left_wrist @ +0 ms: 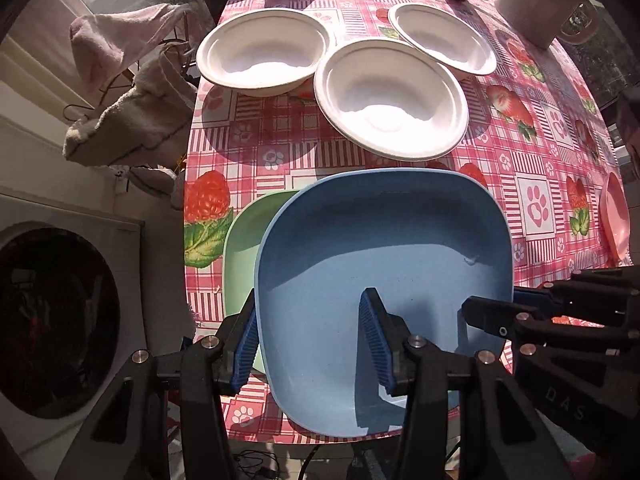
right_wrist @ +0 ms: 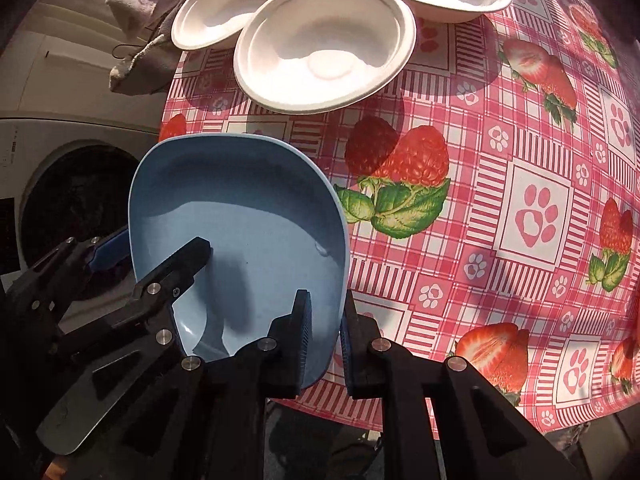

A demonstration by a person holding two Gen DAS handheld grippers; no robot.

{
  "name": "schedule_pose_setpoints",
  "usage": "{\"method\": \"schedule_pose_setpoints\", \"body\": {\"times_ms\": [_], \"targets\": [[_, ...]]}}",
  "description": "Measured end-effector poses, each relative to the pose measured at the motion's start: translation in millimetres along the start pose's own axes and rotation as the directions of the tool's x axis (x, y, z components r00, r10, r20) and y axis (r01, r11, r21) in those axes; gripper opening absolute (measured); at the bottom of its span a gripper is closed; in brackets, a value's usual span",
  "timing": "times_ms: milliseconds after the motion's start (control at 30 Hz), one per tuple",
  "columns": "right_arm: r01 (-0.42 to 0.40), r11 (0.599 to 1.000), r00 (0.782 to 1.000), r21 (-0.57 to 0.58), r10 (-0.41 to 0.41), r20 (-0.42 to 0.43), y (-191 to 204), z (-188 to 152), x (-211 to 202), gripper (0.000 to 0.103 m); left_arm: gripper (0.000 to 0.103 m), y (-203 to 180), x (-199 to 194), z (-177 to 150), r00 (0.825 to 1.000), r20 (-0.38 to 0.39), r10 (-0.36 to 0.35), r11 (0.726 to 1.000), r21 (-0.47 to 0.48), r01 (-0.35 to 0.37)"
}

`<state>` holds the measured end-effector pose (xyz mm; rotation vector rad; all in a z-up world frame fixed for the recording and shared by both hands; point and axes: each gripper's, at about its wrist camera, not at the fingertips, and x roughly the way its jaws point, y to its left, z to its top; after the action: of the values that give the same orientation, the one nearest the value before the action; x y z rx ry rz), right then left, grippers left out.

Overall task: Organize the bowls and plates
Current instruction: 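Lift the blue plate with both grippers and carry it over the green plate, then lower the blue plate onto the green plate and open both grippers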

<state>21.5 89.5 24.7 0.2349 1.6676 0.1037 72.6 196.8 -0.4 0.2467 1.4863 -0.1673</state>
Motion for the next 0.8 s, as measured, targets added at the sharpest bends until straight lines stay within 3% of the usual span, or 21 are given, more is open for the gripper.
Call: {"method": "schedule_pose_setpoints", "body": {"times_ms": [433, 800], "targets": [[-0.038, 0.999, 0.999, -0.010, 0.038, -0.038, 51.0, 37.9, 50.6, 0.017, 0.052, 38.2, 18.4, -3.4, 0.999, -0.016, 0.035, 0.999, -0.031, -0.035], [-0.046, 0.998, 0.999, -0.049, 0.046, -0.016, 38.6, 48.1, 77.8, 0.018, 0.072, 37.0, 22.3, -10.0, 1.000, 0.007, 0.018, 0.999, -0.040, -0.018]]}}
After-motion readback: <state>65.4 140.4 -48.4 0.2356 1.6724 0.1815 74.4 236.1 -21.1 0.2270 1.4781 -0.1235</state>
